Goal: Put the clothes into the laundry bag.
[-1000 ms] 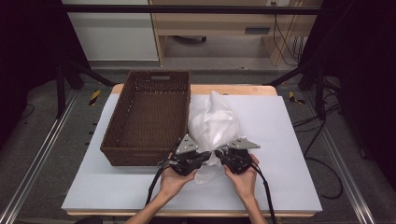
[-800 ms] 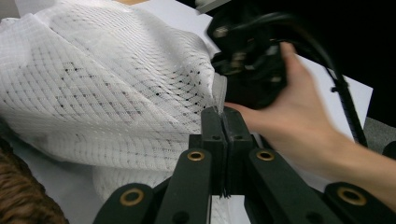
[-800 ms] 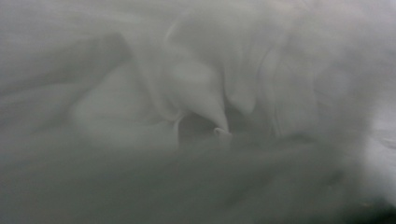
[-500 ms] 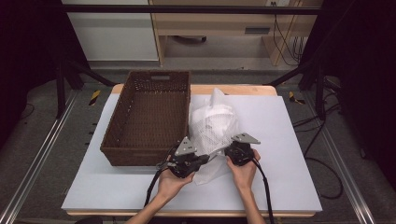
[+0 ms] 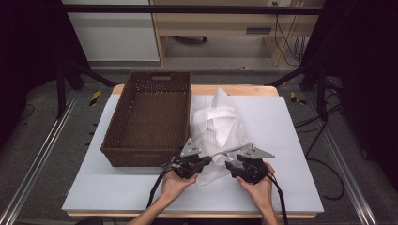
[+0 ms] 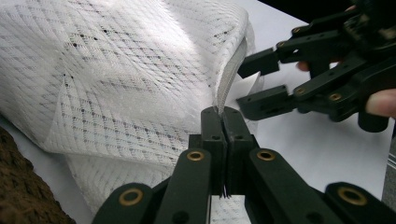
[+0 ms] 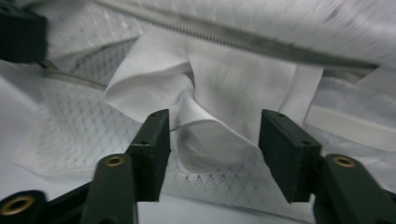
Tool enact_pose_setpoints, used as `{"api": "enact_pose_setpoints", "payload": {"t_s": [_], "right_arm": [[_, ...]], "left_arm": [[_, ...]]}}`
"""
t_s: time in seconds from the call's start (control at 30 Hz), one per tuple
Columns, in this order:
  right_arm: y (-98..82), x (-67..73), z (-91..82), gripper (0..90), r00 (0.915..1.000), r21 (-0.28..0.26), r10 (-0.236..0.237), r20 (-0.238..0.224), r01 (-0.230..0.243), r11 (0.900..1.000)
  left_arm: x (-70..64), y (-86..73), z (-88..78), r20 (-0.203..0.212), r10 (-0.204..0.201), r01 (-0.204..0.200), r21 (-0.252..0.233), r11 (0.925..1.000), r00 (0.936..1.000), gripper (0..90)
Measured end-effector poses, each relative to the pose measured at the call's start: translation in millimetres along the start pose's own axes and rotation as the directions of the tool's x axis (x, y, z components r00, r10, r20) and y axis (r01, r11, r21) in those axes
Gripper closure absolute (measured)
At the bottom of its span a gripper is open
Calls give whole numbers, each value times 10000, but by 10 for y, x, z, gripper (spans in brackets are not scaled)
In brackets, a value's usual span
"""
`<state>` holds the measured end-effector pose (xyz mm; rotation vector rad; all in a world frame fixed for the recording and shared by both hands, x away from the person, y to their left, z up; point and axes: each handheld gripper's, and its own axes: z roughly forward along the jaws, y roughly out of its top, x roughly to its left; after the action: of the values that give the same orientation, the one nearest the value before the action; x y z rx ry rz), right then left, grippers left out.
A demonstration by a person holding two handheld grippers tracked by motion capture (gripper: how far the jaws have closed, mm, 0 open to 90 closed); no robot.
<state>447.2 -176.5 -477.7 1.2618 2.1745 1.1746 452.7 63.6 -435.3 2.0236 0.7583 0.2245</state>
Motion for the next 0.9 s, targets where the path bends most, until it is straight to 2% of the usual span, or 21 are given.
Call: {"api": "enact_pose_setpoints", "payload": {"t_s": [0.07, 0.17, 0.23, 0.33, 0.43, 0.5, 0.53, 0.63, 0.67, 0.7, 0.73, 0.8, 0.9], "right_arm": [[-8, 14, 92, 564, 10000, 359, -45, 38, 44, 9993], [27, 42, 170, 788, 9988, 593, -112, 472, 84, 9982], [92, 54, 193, 839, 9988, 563, 65, 484, -92, 9984], [184, 117, 277, 847, 9996, 85, 193, 226, -195, 9998], [304, 166, 385, 850, 9968, -655, 765, -237, -779, 9948], [376, 169, 474, 850, 9956, -897, 937, 54, -929, 9916], [399, 155, 515, 850, 9937, -993, 1058, 376, -1017, 9899], [402, 51, 633, 849, 9795, -1021, 1404, 1445, -1264, 9867], [380, 19, 670, 847, 9747, -891, 1474, 1679, -1339, 9870], [378, -4, 686, 844, 9723, -755, 1664, 1640, -1558, 9849], [376, -4, 673, 838, 9738, -878, 1616, 1603, -1490, 9849], [370, 18, 645, 793, 9818, -687, 1243, 1436, -1154, 9909], [348, 23, 519, 658, 9915, -469, 964, 876, -926, 9946]], "left_arm": [[-1, -10, 19, -8, 2, -2, 57, 10000, 10000, 890], [-2, -20, 44, 33, 14, -15, 161, 9999, 10000, 890], [-12, -19, 44, 43, 12, -12, 119, 9999, 10000, 890], [-36, 2, 11, 135, 47, -47, -56, 10000, 9999, 890], [-76, 35, -53, 177, 152, -147, -283, 9995, 9997, 891], [-83, 49, -90, 202, 171, -163, -368, 9992, 9996, 891], [-76, 50, -104, 216, 163, -155, -408, 9990, 9996, 891], [-53, 39, -100, 271, 65, -55, -356, 9994, 9996, 891], [-44, 31, -84, 284, 27, -19, -293, 9996, 9996, 891], [-36, 21, -68, 297, -7, 13, -215, 9998, 9996, 891], [-29, 11, -52, 295, -28, 34, -184, 9998, 9996, 891], [-11, -3, -25, 239, -53, 54, -70, 10000, 9997, 891], [17, -16, -7, 161, -129, 129, -36, 9999, 9998, 891]]}}
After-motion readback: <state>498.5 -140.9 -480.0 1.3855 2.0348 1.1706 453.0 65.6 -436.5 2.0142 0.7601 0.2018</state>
